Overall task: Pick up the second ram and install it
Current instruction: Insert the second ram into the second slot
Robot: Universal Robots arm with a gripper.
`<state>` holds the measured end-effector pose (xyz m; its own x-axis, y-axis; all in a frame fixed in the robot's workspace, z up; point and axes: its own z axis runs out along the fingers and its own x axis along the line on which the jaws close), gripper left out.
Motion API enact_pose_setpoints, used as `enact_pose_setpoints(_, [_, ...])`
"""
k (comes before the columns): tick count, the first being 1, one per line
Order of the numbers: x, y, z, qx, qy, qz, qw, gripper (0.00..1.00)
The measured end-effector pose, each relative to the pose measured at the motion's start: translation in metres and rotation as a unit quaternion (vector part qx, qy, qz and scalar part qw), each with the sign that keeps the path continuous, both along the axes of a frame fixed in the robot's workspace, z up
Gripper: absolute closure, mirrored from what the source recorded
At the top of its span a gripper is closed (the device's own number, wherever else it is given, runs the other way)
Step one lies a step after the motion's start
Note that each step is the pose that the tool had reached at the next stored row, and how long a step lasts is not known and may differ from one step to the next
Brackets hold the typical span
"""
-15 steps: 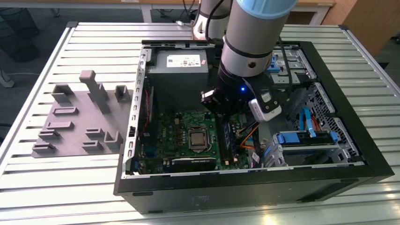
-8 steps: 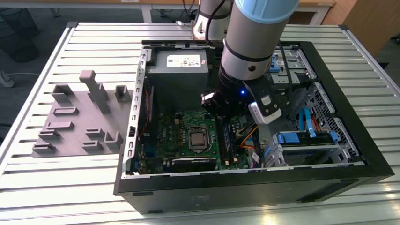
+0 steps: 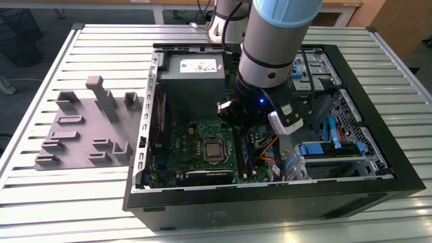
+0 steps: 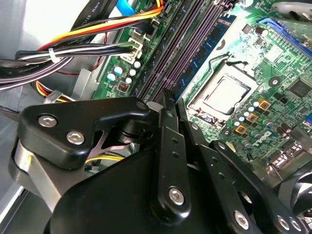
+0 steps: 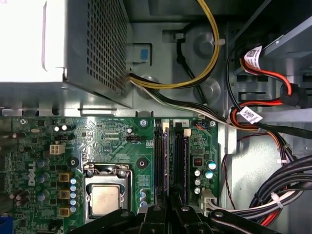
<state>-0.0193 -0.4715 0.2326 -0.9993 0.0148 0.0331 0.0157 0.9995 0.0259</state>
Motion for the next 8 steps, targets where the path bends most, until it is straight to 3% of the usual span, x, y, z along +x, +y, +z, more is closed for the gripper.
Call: enact_pose_setpoints(8, [0.0000, -0.0005, -0.0021, -0.0001, 0.0000, 0.000, 1.0000, 0.86])
